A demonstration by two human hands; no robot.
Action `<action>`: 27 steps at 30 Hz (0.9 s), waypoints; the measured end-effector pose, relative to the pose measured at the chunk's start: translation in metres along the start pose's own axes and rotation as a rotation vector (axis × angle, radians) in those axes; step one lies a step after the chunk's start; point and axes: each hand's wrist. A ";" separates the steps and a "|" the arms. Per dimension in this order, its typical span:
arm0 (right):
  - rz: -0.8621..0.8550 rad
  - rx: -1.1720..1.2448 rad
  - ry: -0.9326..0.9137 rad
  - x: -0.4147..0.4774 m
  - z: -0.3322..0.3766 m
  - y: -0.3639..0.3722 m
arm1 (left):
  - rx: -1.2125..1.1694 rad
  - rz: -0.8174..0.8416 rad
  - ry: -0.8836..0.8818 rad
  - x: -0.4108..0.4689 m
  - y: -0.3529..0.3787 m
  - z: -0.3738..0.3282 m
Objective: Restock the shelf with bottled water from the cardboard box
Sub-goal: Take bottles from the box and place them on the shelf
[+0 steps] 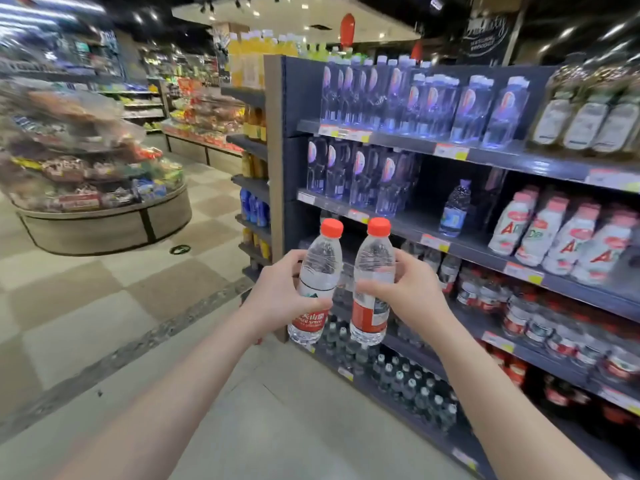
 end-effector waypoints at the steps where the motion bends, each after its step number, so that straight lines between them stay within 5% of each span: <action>1: -0.013 -0.001 -0.004 0.017 0.005 0.023 | 0.014 -0.002 0.007 0.013 -0.020 0.014; 11: -0.041 0.025 0.065 0.156 0.018 0.194 | 0.008 0.029 -0.050 0.130 -0.155 0.136; 27: -0.168 0.014 0.197 0.401 -0.121 0.304 | 0.018 0.186 -0.046 0.408 -0.156 0.280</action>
Point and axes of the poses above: each hand's wrist, its own x-axis towards the middle knuckle, its own y-axis out of the palm, z = x × y, and after that the axes turned 5 degrees about -y, right-handed
